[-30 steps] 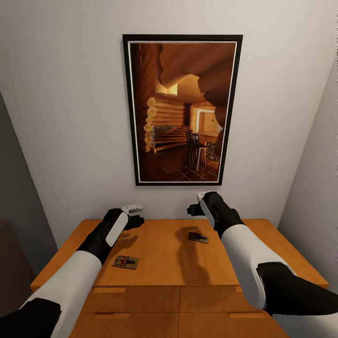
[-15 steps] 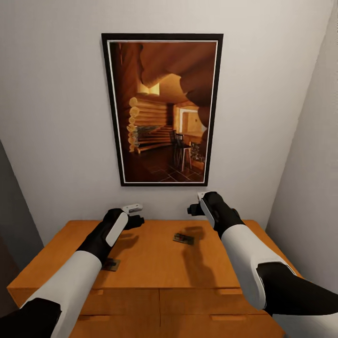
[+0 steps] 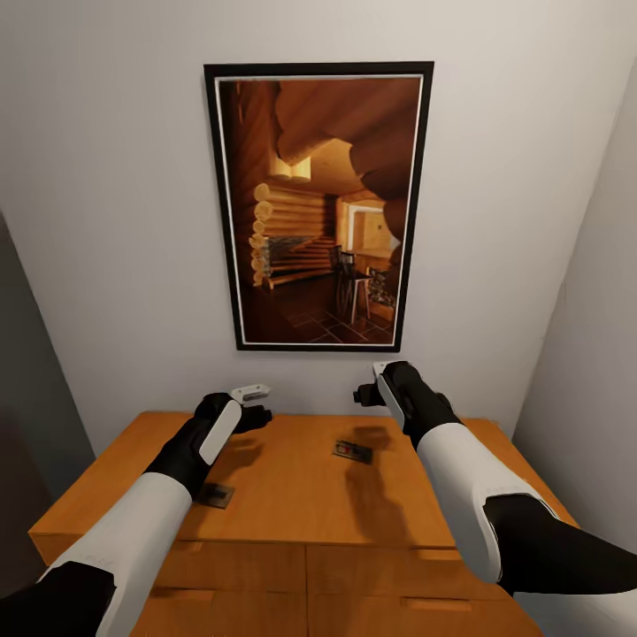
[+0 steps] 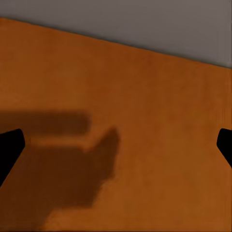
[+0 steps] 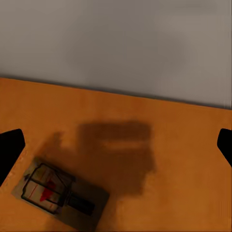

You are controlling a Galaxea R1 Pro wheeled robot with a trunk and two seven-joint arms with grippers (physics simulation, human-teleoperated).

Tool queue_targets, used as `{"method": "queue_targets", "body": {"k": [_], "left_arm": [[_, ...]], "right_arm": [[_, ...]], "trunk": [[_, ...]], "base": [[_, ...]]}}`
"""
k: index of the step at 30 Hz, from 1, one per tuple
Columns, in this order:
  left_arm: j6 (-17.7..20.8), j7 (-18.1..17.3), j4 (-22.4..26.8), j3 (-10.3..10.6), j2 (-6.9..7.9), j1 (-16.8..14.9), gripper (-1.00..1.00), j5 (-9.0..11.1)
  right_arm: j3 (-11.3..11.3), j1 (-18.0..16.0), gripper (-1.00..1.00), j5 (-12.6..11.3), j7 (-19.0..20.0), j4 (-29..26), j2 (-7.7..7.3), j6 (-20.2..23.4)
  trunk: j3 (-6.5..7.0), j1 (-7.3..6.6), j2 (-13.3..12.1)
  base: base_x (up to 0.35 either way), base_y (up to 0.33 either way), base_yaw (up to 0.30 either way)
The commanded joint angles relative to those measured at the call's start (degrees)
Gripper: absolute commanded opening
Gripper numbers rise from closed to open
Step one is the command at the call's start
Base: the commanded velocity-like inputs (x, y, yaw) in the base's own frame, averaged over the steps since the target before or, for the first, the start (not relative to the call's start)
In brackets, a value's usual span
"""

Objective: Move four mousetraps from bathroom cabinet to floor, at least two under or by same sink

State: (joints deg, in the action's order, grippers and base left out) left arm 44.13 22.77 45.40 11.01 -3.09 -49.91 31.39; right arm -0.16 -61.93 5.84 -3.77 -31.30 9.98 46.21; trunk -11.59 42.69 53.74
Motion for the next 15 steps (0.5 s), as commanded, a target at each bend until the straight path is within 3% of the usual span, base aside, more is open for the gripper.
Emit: {"method": "queue_targets", "body": {"k": [1, 15], "left_arm": [[0.08, 0.54, 0.04, 0.15, 0.02, -0.07, 1.00, 0.57], [0.05, 0.53, -0.39, 0.15, 0.02, -0.08, 1.00, 0.62]], "right_arm": [[-0.02, -0.03, 1.00, 0.51, 0.14, -0.08, 0.02, 0.34], [-0.01, -0.03, 1.00, 0.41, 0.46, -0.05, 0.02, 0.44]], "trunk": [[-0.09, 0.01, 0.06], [-0.09, 0.01, 0.06]], "base": [[0.000, -0.001, 0.259], [0.000, 0.000, 0.291]]}}
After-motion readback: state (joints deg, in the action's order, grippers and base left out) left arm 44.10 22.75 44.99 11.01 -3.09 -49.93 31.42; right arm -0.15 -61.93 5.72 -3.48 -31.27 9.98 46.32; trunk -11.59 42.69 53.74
